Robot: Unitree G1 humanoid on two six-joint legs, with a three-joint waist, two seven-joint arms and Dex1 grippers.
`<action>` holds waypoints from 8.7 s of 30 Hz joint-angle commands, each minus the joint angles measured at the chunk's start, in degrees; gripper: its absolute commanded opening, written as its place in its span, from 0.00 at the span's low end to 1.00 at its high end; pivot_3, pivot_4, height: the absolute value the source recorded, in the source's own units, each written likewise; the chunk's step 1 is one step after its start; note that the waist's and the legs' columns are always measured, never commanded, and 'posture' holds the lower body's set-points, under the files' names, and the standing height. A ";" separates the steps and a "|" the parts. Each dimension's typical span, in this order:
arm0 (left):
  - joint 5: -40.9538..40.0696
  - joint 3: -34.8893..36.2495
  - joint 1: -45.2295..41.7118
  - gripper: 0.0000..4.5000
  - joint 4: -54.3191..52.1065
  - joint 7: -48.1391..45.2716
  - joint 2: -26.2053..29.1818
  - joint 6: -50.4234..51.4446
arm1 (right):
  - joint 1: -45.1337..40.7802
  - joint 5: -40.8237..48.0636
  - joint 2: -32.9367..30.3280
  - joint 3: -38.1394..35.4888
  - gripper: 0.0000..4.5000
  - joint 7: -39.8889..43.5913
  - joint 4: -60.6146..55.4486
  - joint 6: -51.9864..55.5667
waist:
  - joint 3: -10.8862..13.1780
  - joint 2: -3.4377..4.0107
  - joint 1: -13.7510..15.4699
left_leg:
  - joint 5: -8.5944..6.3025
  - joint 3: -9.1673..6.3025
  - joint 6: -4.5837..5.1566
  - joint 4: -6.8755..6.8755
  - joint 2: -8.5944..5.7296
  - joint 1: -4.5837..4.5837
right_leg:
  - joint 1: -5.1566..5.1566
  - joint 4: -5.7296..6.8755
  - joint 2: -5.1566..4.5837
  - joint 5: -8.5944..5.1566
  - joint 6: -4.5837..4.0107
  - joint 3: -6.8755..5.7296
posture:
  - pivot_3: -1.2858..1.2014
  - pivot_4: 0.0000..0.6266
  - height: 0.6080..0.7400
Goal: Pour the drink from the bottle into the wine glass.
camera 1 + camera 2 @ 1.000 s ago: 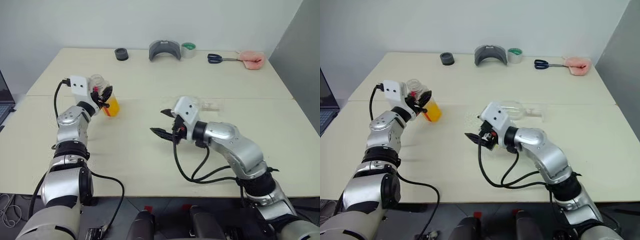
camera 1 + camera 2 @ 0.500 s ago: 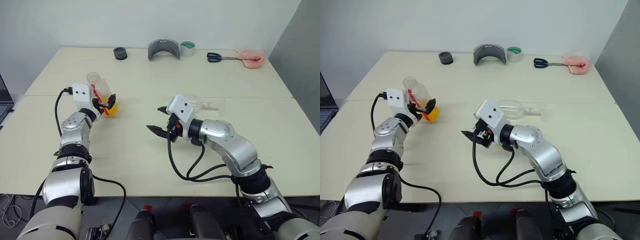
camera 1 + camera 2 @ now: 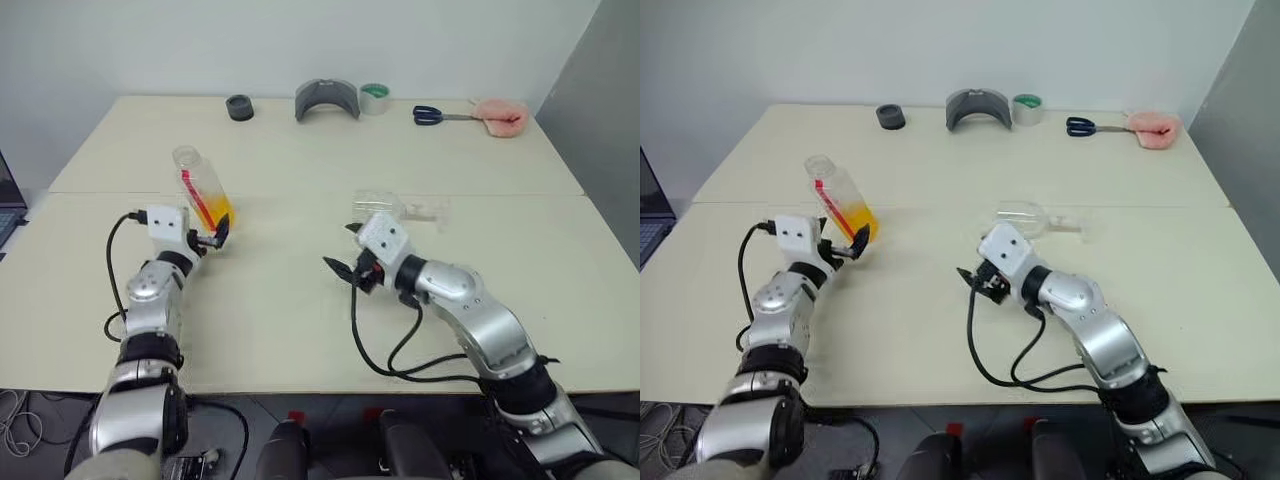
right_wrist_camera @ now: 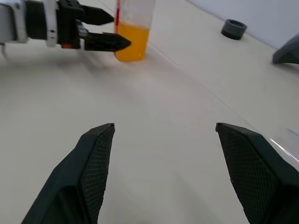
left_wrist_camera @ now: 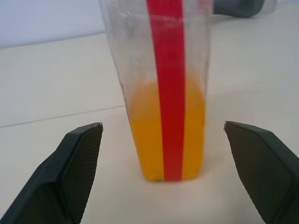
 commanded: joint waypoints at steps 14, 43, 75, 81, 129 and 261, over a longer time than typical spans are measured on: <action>-7.53 -14.45 19.85 1.00 -46.68 -17.13 -0.90 19.31 | -4.79 -37.02 -11.22 5.84 0.82 -12.68 14.69 -13.54 | -0.01 0.00 0.09 | -0.03 0.37 0.08 -0.11 0.12 0.34 | 0.14 0.06 0.16 -0.01 -0.01 0.30 | 0.52 0.24 1.00; -9.14 -17.92 10.49 1.00 -47.65 -23.17 -2.96 25.40 | -27.60 -48.48 -0.53 11.33 0.12 -15.71 59.12 -22.77 | 0.00 0.00 -0.14 | -0.05 1.08 0.11 -0.10 0.07 0.52 | 0.03 0.08 0.15 0.04 0.02 1.10 | 0.52 0.24 1.00; -24.97 -13.33 15.87 1.00 -55.55 -34.41 10.69 48.67 | -12.84 -13.18 13.95 -13.79 0.06 -13.05 48.12 -22.50 | -0.07 -0.06 -0.39 | -0.08 1.12 0.15 -0.21 0.11 0.79 | 0.17 0.10 0.18 0.03 0.02 1.17 | 0.52 0.24 1.00; -24.36 -13.17 14.59 1.00 -54.87 -34.09 11.00 48.83 | -10.00 -11.74 14.13 -14.05 0.06 -13.42 44.78 -21.77 | -0.17 -0.14 -0.40 | -0.08 1.15 0.17 -0.22 0.13 0.89 | 0.23 0.10 0.21 0.03 0.02 1.21 | 0.52 0.24 1.00; -21.30 1.72 14.58 1.00 -60.23 -21.83 17.32 43.61 | -24.16 -0.15 25.86 -16.44 0.06 -0.39 72.55 -47.01 | -0.10 -0.17 -1.50 | -0.09 1.19 0.17 -0.36 0.22 0.87 | 0.09 0.09 0.27 0.03 0.01 1.26 | 0.52 0.24 1.00; -2.57 0.07 -16.10 0.37 8.44 -10.58 3.81 4.91 | 2.54 16.00 4.26 -5.46 1.00 15.13 2.57 -12.82 | -0.12 -0.31 0.17 | -0.10 1.00 0.16 -0.21 0.11 0.68 | 0.10 0.02 0.19 0.03 0.04 1.01 | 0.52 0.24 1.00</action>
